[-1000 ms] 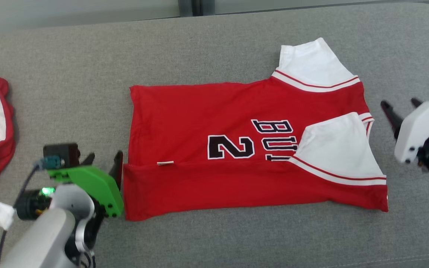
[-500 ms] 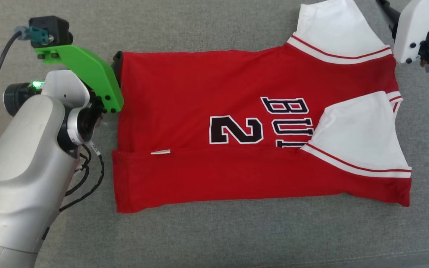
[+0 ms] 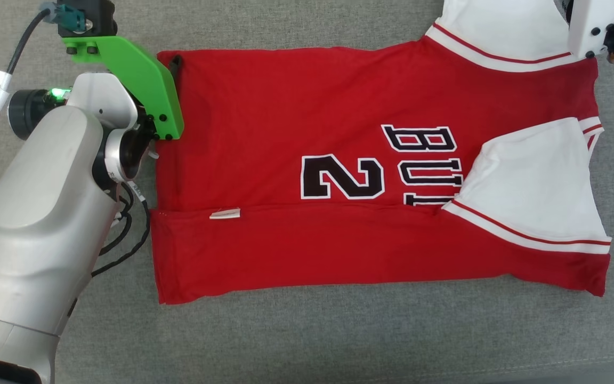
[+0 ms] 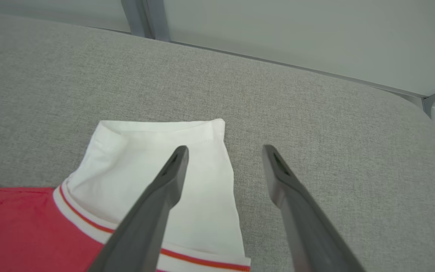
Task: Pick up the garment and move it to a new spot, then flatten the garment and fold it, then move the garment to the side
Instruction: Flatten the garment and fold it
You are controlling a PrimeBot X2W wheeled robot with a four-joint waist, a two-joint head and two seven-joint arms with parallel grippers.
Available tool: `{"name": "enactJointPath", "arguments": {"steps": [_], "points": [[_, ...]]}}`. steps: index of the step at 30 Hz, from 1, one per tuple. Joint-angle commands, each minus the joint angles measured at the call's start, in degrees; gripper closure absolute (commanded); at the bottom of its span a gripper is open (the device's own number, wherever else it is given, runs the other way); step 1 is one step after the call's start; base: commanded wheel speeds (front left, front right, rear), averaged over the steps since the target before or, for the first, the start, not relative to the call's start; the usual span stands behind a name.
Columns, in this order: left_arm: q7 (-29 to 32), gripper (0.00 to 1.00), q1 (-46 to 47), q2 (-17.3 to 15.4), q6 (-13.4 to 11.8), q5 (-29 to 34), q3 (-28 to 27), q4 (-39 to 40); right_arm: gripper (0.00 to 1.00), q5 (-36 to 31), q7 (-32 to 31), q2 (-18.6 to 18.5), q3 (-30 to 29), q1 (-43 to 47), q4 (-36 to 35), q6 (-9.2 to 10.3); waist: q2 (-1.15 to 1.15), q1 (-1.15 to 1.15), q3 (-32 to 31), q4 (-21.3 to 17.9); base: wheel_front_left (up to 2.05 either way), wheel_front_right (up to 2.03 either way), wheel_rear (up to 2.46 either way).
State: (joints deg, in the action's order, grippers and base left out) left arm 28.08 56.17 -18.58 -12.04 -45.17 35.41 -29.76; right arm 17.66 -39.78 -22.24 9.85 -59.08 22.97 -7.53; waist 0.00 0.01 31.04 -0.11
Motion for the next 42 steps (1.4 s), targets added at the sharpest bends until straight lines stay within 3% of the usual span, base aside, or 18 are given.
{"name": "enactJointPath", "arguments": {"steps": [1, 3, 5, 6, 7, 17, 23, 30, 31, 32, 38, 42], "points": [[0.0, 0.0, 0.5, 0.4, 0.4, 0.8, 0.7, -1.0, 0.0, 0.4, 0.1, -0.2, 0.3, -0.7, 0.5, 0.08, 0.0, -0.01, 0.4, 0.1, 0.0, 0.0, 0.0], [0.8, 0.05, 0.6, 1.0, 1.1, 0.8, 1.6, -2.0, 0.0, 0.5, 0.2, -0.6, 0.7, -1.5, 1.0, 0.08, 0.0, -0.01, 1.0, 0.3, 0.0, 0.0, 0.0], [1.4, 0.55, 0.5, 1.9, 1.8, 0.2, 2.1, -2.5, 0.0, 0.7, 0.2, -1.0, 0.9, -2.0, 1.6, 0.08, 0.0, -0.01, 1.5, 0.7, 0.0, 0.0, 0.0], [1.4, 0.93, 0.5, 2.3, 2.1, 0.0, 2.3, -2.7, 0.0, 0.7, 0.4, -1.3, 1.0, -2.3, 1.9, 0.08, 0.0, -0.01, 1.7, 0.8, 0.0, 0.0, 0.0], [1.4, 1.0, 0.4, 2.8, 2.5, -0.3, 2.6, -3.0, 0.0, 0.8, 0.4, -1.5, 1.0, -2.6, 2.3, 0.08, 0.0, -0.01, 2.0, 1.1, 0.0, 0.0, 0.0], [-2.0, 1.0, 0.8, 5.9, 4.2, 1.1, 4.6, -4.2, 0.0, -0.8, 3.0, -3.6, -0.5, -5.3, 7.0, 0.08, 0.0, -0.01, 4.4, 4.0, 0.0, 0.0, 0.0], [-4.4, 1.0, 1.4, 7.6, 4.7, 1.4, 5.3, -4.3, 0.0, -1.8, 2.4, -3.0, -2.5, -6.2, 12.1, 0.08, 0.0, -0.01, 6.1, 6.1, 0.0, 0.0, 0.0], [-6.9, 1.0, 2.1, 8.9, 5.1, 1.3, 5.3, -5.3, 0.0, -1.2, 2.1, -2.2, -0.9, -5.1, 15.2, 0.02, 0.0, -0.01, 7.5, 7.1, 0.0, 0.0, 0.0], [-7.2, 1.0, 2.1, 9.1, 5.2, 1.3, 5.2, -5.5, 0.35, -0.9, 1.7, -2.2, -0.4, -4.8, 15.6, 0.02, 0.0, -0.01, 7.6, 7.1, 0.0, 0.0, 0.0], [-7.5, 1.0, 2.2, 9.1, 5.3, 1.3, 5.2, -5.7, 1.0, -0.7, 1.8, -2.2, 0.1, -4.8, 15.7, 0.02, 0.0, -0.01, 7.7, 7.1, 0.0, 0.0, 0.0], [-11.3, 1.0, 3.0, 8.4, 4.8, 2.1, 4.1, -6.9, 1.0, -1.1, 6.8, -4.2, 0.0, -5.8, 15.2, 0.1, 0.0, -0.01, 6.8, 6.4, 0.0, 0.0, 0.0], [-15.0, 1.0, 3.5, 7.8, 4.5, 2.6, 3.0, -7.4, 1.0, -1.6, 12.5, -3.2, -0.6, -7.1, 14.1, 0.09, 0.0, -0.01, 5.5, 5.7, 0.0, 0.0, 0.0]]}}
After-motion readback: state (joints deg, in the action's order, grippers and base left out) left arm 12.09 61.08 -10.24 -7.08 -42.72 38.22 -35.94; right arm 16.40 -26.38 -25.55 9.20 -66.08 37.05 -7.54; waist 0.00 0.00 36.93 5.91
